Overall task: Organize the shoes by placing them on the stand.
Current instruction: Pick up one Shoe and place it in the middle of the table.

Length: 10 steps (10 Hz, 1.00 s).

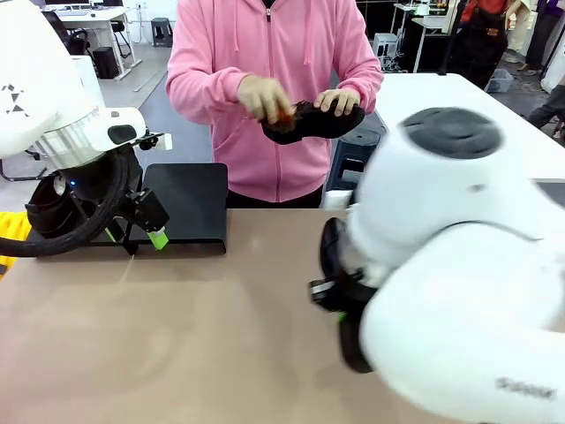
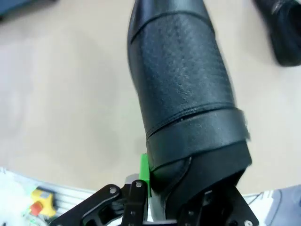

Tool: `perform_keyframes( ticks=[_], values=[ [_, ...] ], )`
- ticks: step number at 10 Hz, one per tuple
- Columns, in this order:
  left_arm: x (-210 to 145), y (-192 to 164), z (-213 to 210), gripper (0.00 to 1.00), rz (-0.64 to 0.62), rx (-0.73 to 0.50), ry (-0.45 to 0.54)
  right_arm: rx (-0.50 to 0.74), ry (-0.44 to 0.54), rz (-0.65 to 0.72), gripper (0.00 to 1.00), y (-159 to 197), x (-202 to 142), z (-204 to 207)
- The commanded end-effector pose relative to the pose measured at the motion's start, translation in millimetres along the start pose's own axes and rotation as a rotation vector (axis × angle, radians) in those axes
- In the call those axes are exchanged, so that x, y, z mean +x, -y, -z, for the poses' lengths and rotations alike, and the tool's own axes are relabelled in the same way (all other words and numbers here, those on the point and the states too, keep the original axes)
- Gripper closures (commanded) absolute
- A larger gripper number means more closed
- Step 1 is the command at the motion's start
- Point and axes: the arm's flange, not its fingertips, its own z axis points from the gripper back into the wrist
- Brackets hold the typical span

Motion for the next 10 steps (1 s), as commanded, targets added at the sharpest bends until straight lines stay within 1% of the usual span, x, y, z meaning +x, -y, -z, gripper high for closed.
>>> perform_keyframes(
  ticks=[1, 3, 4, 8, 9, 10],
  values=[
    [-4, -1, -1, 0.0, -0.001, 0.013, -0.005, -0.019, -0.017, -0.05, 1.0, -48, 19, 24],
    [-4, -1, -1, 0.0, -0.001, 0.013, -0.005, -0.049, -0.043, -0.084, 1.0, -85, 23, 44],
    [-4, -1, -1, 0.0, -0.001, 0.013, -0.005, -0.051, -0.052, -0.074, 1.0, -94, 27, 55],
    [-4, -1, -1, 0.0, -0.001, 0.013, -0.005, -0.022, -0.076, 0.014, 1.0, -101, 40, 102],
    [-4, -1, -1, 0.0, -0.001, 0.013, -0.005, -0.023, -0.083, 0.027, 0.9, -99, 41, 105],
    [-4, -1, -1, 0.0, -0.001, 0.013, -0.005, -0.014, -0.084, 0.029, 0.72, -99, 42, 108]
  ],
)
